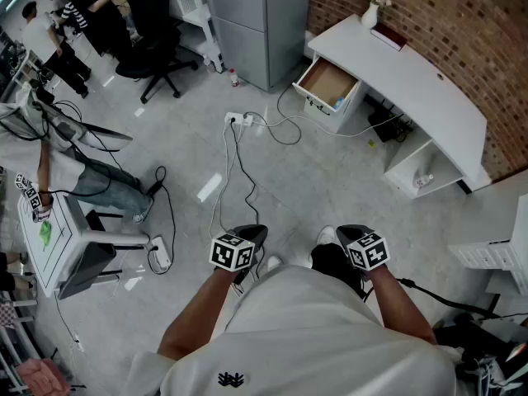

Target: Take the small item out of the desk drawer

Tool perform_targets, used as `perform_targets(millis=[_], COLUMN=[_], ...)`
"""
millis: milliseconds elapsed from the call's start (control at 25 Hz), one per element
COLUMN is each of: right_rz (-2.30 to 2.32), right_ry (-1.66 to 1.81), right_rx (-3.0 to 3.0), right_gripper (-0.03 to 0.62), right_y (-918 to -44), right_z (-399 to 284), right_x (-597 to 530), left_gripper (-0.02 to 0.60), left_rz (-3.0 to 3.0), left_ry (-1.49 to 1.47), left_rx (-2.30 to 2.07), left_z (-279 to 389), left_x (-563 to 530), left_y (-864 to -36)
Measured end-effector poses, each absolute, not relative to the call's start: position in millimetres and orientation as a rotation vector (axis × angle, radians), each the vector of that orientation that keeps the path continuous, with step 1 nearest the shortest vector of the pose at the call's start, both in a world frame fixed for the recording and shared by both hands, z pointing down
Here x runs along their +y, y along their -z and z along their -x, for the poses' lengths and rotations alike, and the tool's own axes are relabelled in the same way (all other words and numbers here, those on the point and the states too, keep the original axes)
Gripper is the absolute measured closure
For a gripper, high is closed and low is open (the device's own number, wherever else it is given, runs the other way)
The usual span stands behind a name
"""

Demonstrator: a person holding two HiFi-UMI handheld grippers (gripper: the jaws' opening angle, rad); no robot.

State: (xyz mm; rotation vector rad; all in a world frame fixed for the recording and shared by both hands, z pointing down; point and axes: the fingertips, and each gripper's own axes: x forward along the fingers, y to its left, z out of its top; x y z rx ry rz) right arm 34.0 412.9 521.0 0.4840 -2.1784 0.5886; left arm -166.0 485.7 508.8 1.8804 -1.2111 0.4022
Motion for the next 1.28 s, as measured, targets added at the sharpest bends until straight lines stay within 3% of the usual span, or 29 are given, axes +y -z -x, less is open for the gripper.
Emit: perform_targets(millis=[680, 920, 1000, 1080, 1280], right_rz=[-0.399, -0.421, -0.437, -0.481, -0.547], right_ry=[-0.638, -0.616, -0.618, -0.629, -0.684], right_rx=[-2.279, -2.325, -2.315, -2.297, -2.265], right_gripper=[0.565, 0.56, 0.54, 0.476, 0.476], right_y=[-543, -539, -553, -575, -607], right_z=[-35, -90, -107, -109, -110], right_x=[219, 120, 102, 102, 80], left_gripper=[0.549, 0.549, 0.549, 0.548, 0.548], left_rz=[-1.916, -1.972, -1.987, -2.008, -2.039], left_ry=[-0.574, -0.648, -0.657, -0.662, -0.689], left_rx=[-1.202, -1.19, -1.193, -1.187, -1.173], left_z=[131, 71, 57, 59, 69], left_x=[285, 158, 128, 118, 65], left_y=[-526, -521, -528, -545, -576])
